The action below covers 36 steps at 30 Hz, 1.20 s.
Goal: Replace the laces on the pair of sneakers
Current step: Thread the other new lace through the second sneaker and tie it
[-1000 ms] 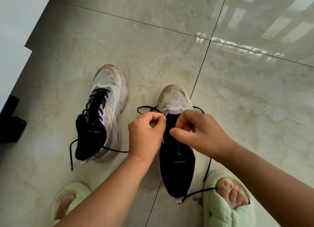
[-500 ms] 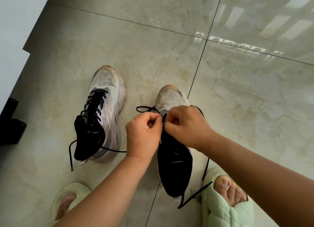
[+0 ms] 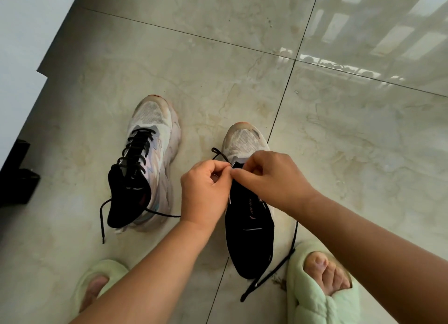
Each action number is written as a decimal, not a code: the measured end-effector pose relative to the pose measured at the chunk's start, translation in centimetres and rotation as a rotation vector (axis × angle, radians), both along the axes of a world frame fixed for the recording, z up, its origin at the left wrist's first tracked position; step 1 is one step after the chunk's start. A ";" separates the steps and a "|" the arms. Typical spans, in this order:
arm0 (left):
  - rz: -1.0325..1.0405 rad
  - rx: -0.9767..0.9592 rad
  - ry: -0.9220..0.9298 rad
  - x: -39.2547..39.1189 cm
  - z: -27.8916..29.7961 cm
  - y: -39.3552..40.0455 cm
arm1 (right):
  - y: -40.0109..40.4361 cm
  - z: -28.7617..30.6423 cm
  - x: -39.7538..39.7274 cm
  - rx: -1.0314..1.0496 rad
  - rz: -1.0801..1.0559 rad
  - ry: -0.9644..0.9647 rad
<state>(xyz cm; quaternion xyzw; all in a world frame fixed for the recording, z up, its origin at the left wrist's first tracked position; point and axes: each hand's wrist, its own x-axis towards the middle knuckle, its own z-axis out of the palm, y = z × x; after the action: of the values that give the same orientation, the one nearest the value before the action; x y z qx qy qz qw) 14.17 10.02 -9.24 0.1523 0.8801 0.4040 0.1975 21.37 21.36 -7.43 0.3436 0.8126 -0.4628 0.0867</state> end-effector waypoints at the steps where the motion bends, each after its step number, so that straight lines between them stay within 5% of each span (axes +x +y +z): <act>1: -0.002 0.008 -0.005 0.0 0.0 -0.1 | 0.1 -0.1 -0.5 0.024 0.028 -0.035; 7: -0.031 0.020 0.007 0.1 0.0 -0.8 | -0.6 -0.4 -1.8 0.221 0.224 -0.120; 14: -0.056 -0.019 0.143 0.6 0.2 -1.3 | -0.4 0.7 0.5 -0.183 0.092 0.100; 17: -0.063 -0.043 0.062 0.1 0.0 -1.0 | 0.5 -0.3 1.2 -0.237 -0.156 0.210; 19: -0.038 -0.029 -0.042 -0.6 -0.1 -0.5 | 2.0 -1.7 1.3 -0.086 -0.298 0.190; 23: 0.059 -0.072 -0.163 -2.8 -0.7 0.8 | 4.1 -4.8 1.9 0.240 -0.122 -0.160; 30: -0.265 -0.214 -0.216 -4.7 -1.4 4.3 | 4.0 -6.4 0.6 0.477 0.167 -0.287; 33: -0.309 -0.298 -0.187 -4.6 -1.3 5.1 | 4.7 -6.5 0.1 0.329 0.076 -0.277; 36: -0.292 -0.276 -0.117 -4.5 -1.5 4.6 | 5.3 -6.0 0.2 0.025 -0.306 -0.099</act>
<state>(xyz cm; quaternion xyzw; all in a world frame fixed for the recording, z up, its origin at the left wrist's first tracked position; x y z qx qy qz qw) 9.70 14.64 -10.73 0.2258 0.8828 0.2547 0.3237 21.57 26.68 -13.44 0.4867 0.7511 -0.4430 0.0512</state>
